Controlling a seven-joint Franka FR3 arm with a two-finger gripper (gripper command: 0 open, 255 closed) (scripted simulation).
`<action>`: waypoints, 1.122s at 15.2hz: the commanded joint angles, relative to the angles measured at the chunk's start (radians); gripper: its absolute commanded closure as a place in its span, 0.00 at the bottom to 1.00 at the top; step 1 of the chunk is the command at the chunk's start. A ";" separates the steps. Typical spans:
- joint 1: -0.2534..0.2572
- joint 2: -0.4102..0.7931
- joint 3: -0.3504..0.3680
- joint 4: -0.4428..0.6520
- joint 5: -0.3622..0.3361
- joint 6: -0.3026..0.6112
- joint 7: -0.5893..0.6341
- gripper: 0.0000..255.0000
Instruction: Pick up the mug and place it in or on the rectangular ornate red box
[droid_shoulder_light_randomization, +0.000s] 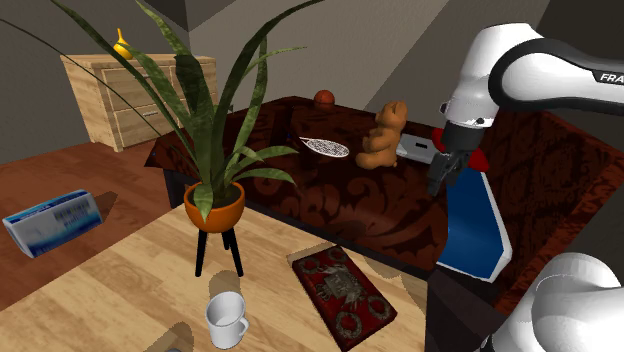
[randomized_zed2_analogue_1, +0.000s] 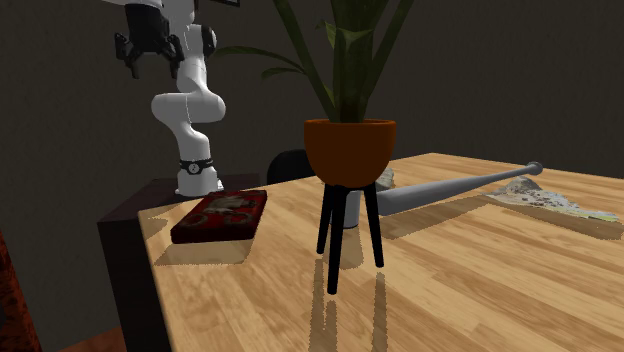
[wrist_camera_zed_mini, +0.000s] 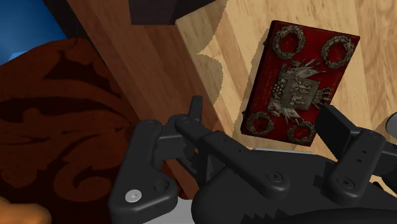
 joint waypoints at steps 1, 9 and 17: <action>0.000 0.000 0.000 0.000 0.000 0.000 0.000 0.00; 0.063 0.104 0.163 -0.050 0.103 0.163 0.179 0.00; 0.108 0.296 0.325 -0.014 0.163 0.333 0.353 0.00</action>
